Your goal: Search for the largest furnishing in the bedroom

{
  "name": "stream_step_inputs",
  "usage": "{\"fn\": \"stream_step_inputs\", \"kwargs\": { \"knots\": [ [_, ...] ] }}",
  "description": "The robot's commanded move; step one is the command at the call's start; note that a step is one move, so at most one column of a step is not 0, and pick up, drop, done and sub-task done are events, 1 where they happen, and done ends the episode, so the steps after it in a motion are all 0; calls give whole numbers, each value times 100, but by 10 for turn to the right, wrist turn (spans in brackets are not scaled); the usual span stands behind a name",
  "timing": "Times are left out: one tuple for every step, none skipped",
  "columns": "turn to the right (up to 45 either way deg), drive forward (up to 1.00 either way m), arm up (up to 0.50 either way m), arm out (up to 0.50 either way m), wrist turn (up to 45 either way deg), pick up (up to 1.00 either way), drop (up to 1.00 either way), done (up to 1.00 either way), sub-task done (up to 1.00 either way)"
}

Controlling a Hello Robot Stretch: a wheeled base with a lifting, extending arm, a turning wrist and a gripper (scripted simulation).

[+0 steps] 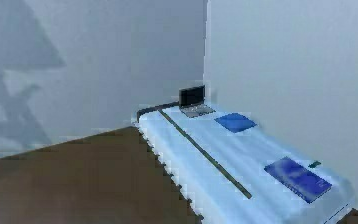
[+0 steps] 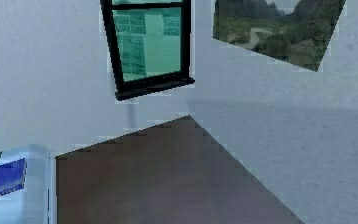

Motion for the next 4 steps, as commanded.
{"fn": "stream_step_inputs", "kwargs": {
  "knots": [
    [-300, 0, 0, 0, 0, 0, 0, 0, 0],
    [0, 20, 0, 0, 0, 0, 0, 0, 0],
    [-450, 0, 0, 0, 0, 0, 0, 0, 0],
    [-300, 0, 0, 0, 0, 0, 0, 0, 0]
  ]
}}
